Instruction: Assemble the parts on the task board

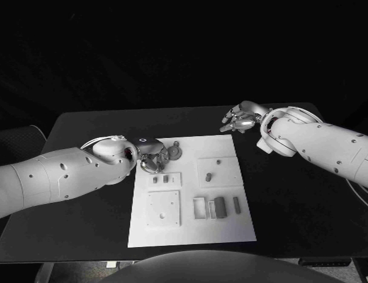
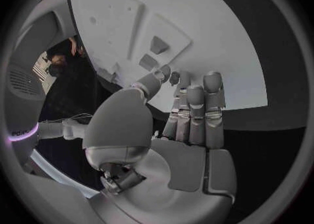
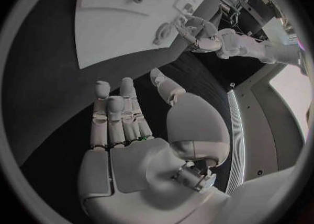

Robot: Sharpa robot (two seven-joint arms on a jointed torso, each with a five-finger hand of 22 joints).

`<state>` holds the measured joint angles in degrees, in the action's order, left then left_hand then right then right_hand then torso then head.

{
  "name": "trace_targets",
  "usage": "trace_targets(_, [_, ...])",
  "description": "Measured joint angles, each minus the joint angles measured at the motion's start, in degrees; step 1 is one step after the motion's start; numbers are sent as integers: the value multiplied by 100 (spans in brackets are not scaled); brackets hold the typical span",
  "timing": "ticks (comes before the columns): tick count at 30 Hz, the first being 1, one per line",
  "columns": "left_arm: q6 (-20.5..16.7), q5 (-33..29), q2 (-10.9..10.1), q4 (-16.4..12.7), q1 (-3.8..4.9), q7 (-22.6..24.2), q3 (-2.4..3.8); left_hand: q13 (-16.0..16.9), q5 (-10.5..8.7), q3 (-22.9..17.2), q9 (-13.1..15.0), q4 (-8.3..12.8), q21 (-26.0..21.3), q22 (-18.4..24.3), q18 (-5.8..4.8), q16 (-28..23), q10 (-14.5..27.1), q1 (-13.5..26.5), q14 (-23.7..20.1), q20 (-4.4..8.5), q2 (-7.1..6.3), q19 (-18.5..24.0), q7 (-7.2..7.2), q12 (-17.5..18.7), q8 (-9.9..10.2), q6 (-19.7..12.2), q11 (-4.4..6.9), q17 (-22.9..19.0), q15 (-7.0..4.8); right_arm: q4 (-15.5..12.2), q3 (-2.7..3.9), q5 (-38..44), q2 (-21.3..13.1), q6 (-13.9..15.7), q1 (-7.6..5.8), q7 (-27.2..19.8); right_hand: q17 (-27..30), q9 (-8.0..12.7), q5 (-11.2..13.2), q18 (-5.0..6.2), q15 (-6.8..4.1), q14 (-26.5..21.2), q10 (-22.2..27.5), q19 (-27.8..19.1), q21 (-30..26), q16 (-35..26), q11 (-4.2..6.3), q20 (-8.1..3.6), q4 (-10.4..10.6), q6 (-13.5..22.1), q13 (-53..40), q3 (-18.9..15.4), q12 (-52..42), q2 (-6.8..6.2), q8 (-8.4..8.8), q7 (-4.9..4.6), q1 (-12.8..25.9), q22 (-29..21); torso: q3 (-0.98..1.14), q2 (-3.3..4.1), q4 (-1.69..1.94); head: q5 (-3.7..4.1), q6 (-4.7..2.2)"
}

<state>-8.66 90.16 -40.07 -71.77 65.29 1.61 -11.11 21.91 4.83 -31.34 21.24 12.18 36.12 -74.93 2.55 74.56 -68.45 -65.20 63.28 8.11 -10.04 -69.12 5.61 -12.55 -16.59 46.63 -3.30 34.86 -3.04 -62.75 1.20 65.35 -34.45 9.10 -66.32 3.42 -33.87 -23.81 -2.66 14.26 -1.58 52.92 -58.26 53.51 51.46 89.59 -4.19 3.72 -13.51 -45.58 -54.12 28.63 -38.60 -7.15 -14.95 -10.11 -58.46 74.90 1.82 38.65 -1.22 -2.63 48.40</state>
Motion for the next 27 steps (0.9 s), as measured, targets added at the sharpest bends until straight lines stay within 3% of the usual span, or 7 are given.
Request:
trace_targets(14, [-163,-73,-178,-33,-1,15,25,86,22,15,53,-15,-2,1,5,21,167,-83,-8,19,-82,-19,35,-142,-24,-25,-8,-23,1,10,0,0,-10,0,1,0,-1,0,0,-5,17,3,0,0,0,0,0,0,0,5,0,0,0,0,0,14,0,4,-1,0,-1,14,-24])
trace_targets(20, [-222,-232,-328,-64,0,67,113,80,48,15,65,-15,-3,1,5,21,244,-83,-27,40,-82,3,53,-142,-28,-7,-56,-26,20,18,0,0,-27,1,2,-4,-1,0,0,-7,4,-15,0,0,0,0,0,0,0,20,-1,0,0,0,0,1,0,4,-1,0,0,16,-42])
trace_targets(27, [-243,-547,-494,-45,0,142,170,80,48,-8,81,8,-3,2,4,22,253,-175,-46,39,-51,3,84,-142,-53,24,-47,-32,38,19,0,0,-70,5,3,-17,-1,0,0,-8,6,-29,0,0,0,0,0,0,-41,8,5,8,0,0,0,-12,0,4,-2,-1,1,21,-74])
